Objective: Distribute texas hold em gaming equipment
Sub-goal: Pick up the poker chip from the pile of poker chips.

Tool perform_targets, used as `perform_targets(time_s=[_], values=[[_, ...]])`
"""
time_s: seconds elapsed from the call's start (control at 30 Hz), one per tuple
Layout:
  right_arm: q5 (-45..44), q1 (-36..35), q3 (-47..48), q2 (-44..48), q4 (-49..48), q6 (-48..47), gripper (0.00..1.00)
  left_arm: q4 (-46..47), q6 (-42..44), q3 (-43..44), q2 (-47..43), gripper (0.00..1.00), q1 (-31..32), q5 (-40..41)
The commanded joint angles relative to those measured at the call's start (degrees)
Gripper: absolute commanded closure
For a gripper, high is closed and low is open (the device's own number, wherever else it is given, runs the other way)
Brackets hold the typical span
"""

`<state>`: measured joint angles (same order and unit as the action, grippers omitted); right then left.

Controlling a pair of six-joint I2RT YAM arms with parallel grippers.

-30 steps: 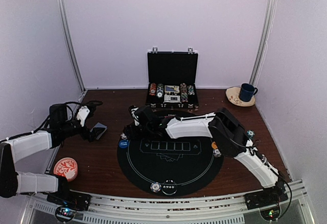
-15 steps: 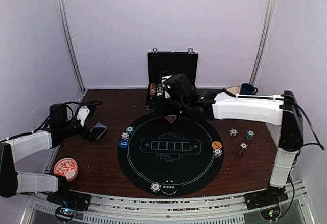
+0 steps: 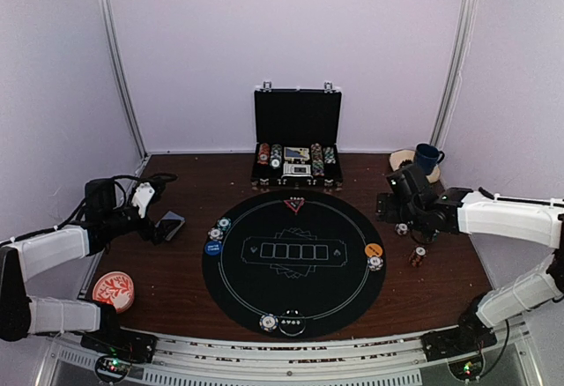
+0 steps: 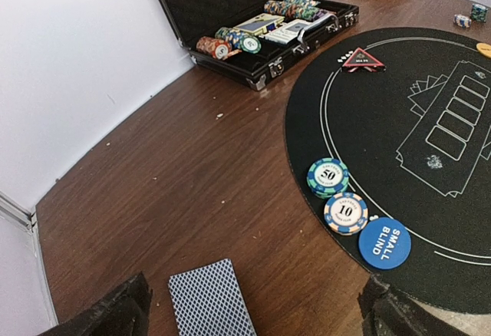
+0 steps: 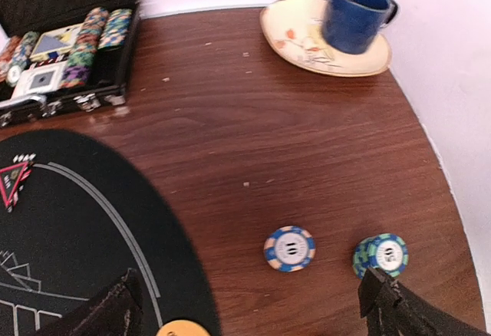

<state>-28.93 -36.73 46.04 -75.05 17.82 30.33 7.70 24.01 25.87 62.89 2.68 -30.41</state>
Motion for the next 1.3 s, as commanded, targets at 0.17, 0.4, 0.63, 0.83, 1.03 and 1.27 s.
perform_targets(time_s=[0.17,0.4,0.63,0.83,1.03,1.27], values=[[-0.65,12.03,-9.02,7.58,-3.73,2.0,0.0,2.75,0.69,-0.29,0.2,0.02,0.06,-0.08],[0.06,14.73,-13.12,6.78,-7.71,5.02,0.03,2.66,0.73,-0.4,-0.04,0.02,0.07,-0.1],[2.03,18.84,-15.47,4.29,-11.17,7.44,0.08,2.58,0.75,-0.38,0.04,0.02,0.08,-0.42],[5.82,22.27,-15.4,1.42,-12.07,7.78,0.1,2.58,0.69,-0.29,0.46,0.02,0.13,-0.52],[9.53,25.93,-13.6,-4.25,-13.64,7.74,0.12,2.67,0.77,-0.2,0.66,0.02,0.08,-0.62],[10.43,27.25,-12.8,-7.42,-14.88,7.84,0.17,2.7,0.78,-0.37,0.3,0.02,0.12,-0.73]])
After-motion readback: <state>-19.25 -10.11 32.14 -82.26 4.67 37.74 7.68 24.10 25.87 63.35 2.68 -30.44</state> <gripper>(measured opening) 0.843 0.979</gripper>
